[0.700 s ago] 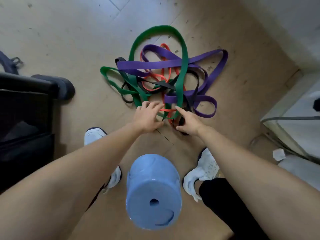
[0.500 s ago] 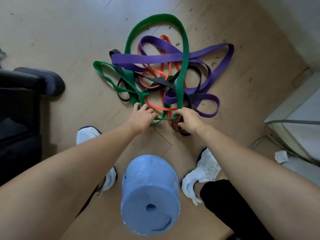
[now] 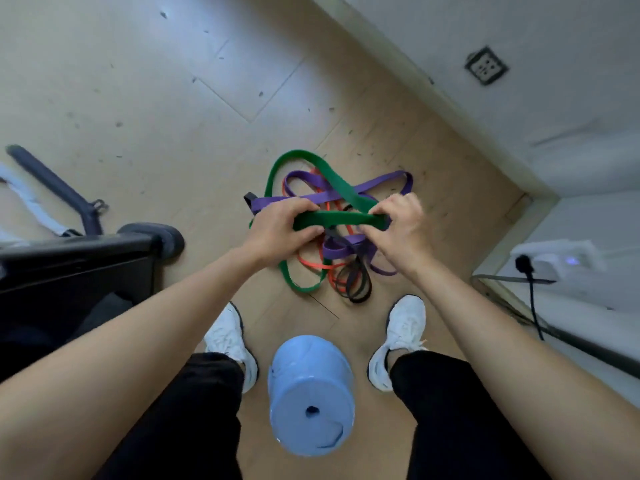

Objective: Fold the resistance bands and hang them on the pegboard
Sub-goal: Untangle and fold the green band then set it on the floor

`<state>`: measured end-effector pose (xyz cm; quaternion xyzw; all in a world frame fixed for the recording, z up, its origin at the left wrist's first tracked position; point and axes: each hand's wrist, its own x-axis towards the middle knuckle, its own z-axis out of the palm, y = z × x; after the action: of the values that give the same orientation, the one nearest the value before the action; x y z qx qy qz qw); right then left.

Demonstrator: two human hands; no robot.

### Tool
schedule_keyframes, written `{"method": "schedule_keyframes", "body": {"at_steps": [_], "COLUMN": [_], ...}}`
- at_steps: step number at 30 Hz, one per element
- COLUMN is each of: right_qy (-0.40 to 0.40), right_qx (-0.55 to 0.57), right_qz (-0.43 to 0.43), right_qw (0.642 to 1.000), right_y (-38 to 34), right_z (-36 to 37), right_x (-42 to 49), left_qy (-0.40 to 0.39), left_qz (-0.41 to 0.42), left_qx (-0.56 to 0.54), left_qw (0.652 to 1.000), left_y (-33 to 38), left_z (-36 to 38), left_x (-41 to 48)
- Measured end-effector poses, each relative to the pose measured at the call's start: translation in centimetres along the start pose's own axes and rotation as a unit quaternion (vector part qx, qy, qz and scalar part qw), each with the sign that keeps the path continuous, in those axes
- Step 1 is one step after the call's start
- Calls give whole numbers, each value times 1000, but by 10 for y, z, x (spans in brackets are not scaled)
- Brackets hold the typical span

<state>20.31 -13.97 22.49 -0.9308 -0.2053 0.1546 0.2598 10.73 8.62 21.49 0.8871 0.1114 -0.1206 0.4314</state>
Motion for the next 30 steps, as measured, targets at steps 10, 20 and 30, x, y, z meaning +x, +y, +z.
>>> {"method": "schedule_keyframes", "body": {"at_steps": [10, 20, 30], "right_qy": [4, -160, -126], "right_qx": [191, 327, 220], "right_qz": [30, 35, -97], "right_qw": [981, 931, 962], "right_y": [-22, 6, 31], "right_z": [-127, -75, -40], "right_x": [102, 121, 150], "left_qy": [95, 37, -2], "left_qz": [-34, -52, 111], "left_qx": [-91, -282, -203], "left_qw": [991, 957, 973], "left_y": [151, 81, 35], "left_z": [-100, -47, -43], "left_x": [84, 113, 161]}}
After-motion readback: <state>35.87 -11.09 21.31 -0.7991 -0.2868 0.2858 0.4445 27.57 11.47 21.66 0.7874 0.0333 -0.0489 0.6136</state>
